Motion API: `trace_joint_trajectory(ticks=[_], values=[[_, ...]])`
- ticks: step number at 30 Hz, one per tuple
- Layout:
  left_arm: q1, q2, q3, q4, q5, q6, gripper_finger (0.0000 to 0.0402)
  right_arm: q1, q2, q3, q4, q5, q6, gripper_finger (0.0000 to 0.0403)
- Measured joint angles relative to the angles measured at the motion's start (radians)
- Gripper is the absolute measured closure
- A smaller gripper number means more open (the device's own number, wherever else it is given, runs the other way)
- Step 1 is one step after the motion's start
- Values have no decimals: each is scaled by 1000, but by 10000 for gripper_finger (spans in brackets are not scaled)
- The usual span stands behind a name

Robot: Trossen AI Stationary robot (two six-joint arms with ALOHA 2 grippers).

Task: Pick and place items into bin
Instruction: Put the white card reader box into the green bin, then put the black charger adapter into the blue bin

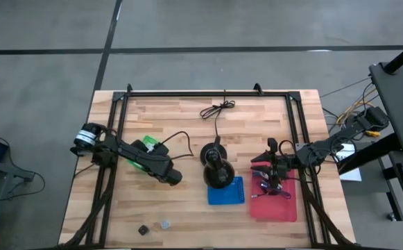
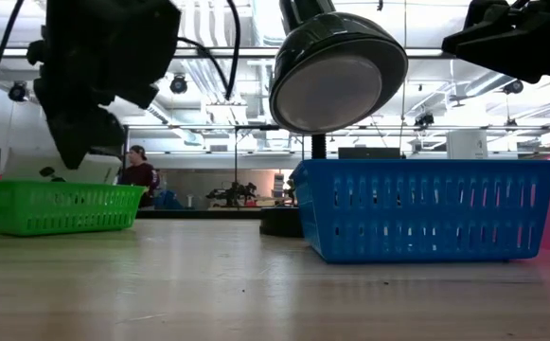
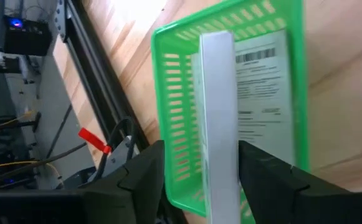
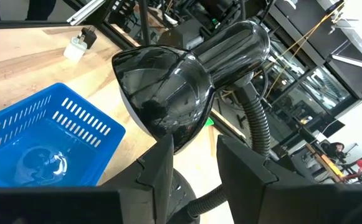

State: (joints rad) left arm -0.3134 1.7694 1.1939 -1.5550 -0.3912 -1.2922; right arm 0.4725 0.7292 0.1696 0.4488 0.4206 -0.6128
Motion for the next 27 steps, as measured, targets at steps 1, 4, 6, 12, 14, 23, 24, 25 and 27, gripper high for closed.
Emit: trace_joint_trajectory(ticks=[1, 4, 6, 12, 14, 23, 24, 25, 27], values=[[0, -2, 8, 2, 0, 0, 220, 0, 0, 0, 0, 0, 0, 291], [0, -6, 38, 0, 0, 21, 215, 0, 0, 0, 0, 0, 0, 291], [0, -6, 61, 0, 0, 46, 215, 0, 0, 0, 0, 0, 0, 291], [0, -7, 120, -6, -2, 52, 214, 0, 0, 0, -3, 0, 0, 291], [0, -9, 141, -9, -1, 52, 214, 0, 0, 0, -3, 0, 0, 291], [-3, -9, 291, -2, 132, 51, 214, 0, 0, 0, -4, 0, 1, 291], [-4, -10, 307, 6, 161, 51, 214, 0, 0, 0, -4, 0, 1, 291], [-6, -10, 320, 17, 192, 49, 214, 0, 0, 0, -4, 0, 1, 291], [-9, -10, 339, 48, 275, 42, 214, 0, 0, 0, -4, 0, 0, 291]])
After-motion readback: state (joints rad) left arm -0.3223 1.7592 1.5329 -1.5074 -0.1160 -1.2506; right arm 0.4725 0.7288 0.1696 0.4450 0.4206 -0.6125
